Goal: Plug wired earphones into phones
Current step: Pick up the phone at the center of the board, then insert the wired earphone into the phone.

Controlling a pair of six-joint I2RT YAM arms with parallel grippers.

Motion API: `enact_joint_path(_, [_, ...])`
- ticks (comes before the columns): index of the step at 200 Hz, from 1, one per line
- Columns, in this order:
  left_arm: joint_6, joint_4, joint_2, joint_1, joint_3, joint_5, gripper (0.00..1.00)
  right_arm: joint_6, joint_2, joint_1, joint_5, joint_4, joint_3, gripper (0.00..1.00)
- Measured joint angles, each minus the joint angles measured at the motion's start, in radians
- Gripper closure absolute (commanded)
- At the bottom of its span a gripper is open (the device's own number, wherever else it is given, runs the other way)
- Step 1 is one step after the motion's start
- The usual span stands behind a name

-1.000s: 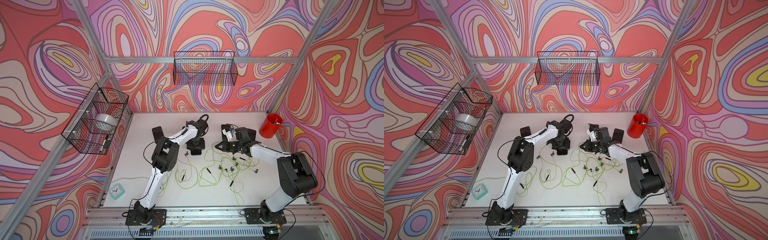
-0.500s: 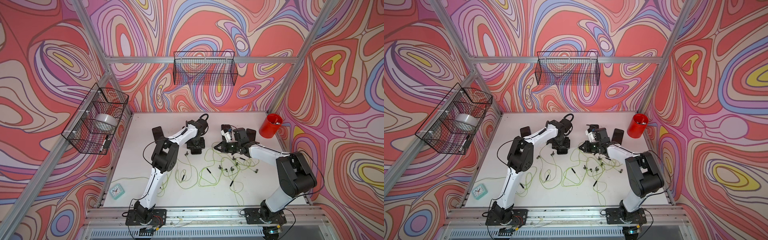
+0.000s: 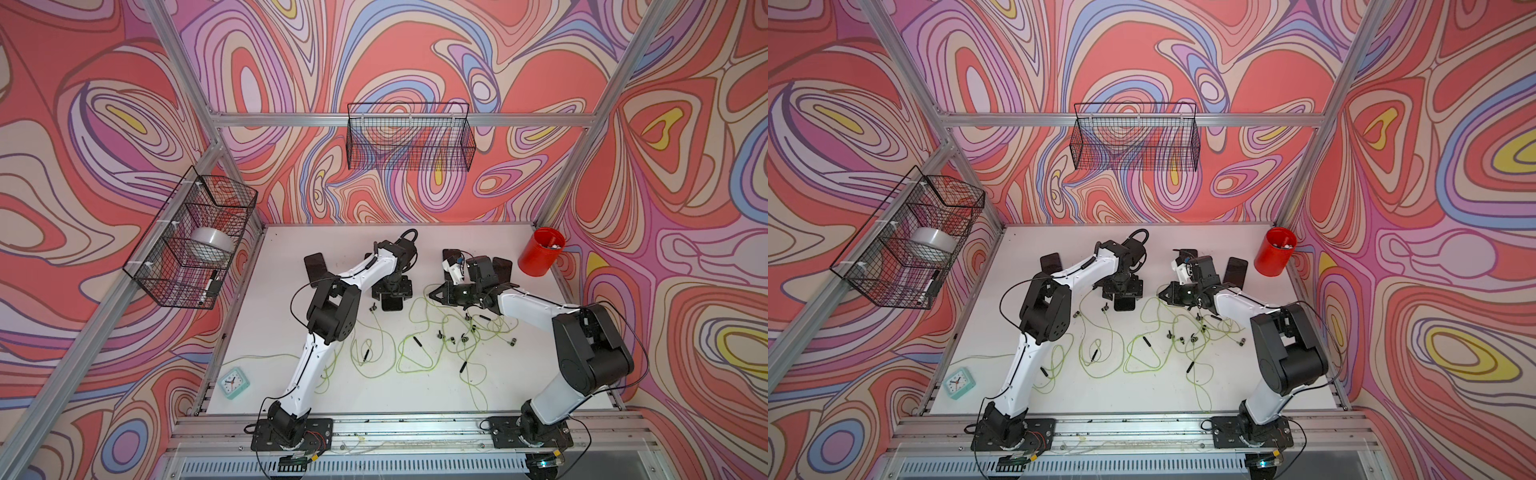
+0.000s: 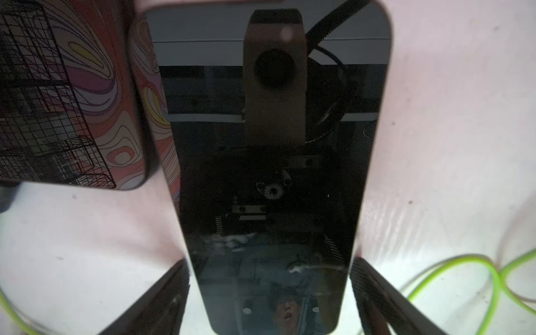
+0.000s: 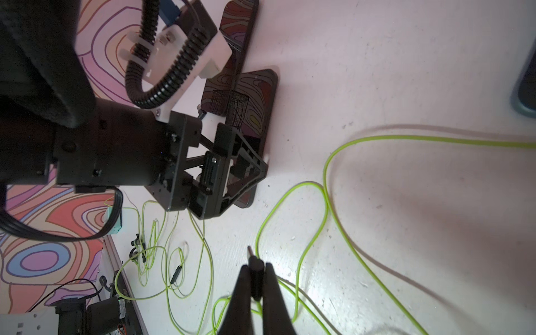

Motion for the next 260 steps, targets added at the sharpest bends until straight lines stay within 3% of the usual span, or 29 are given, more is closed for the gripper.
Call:
enact_joint_path(36, [0.0, -0.008, 0.01, 0.002, 0.016, 0.001, 0.34, -0.008, 0.0, 0.0, 0.004, -0.004, -0.003, 1.0])
enact_joint_path(87, [-0.001, -0.01, 0.008, 0.004, 0.016, 0.004, 0.45, -0.015, 0.0, 0.0, 0.012, -0.015, -0.009, 1.0])
enact_joint_path(133, [-0.037, 0.049, -0.07, 0.0, -0.087, 0.026, 0.57, -0.017, -0.023, 0.0, 0.051, -0.053, -0.011, 1.0])
enact_joint_path(174, [-0.174, 0.174, -0.264, 0.003, -0.21, 0.056, 0.76, -0.038, -0.086, 0.091, 0.149, -0.083, -0.008, 1.0])
enact_joint_path(217, [-0.325, 0.315, -0.447, 0.039, -0.285, 0.106, 1.0, -0.029, -0.16, 0.161, 0.212, 0.047, -0.016, 1.0])
enact_joint_path(260, [-0.529, 0.494, -0.585, 0.119, -0.502, 0.205, 1.0, 0.009, -0.161, 0.257, 0.304, 0.24, -0.067, 1.0])
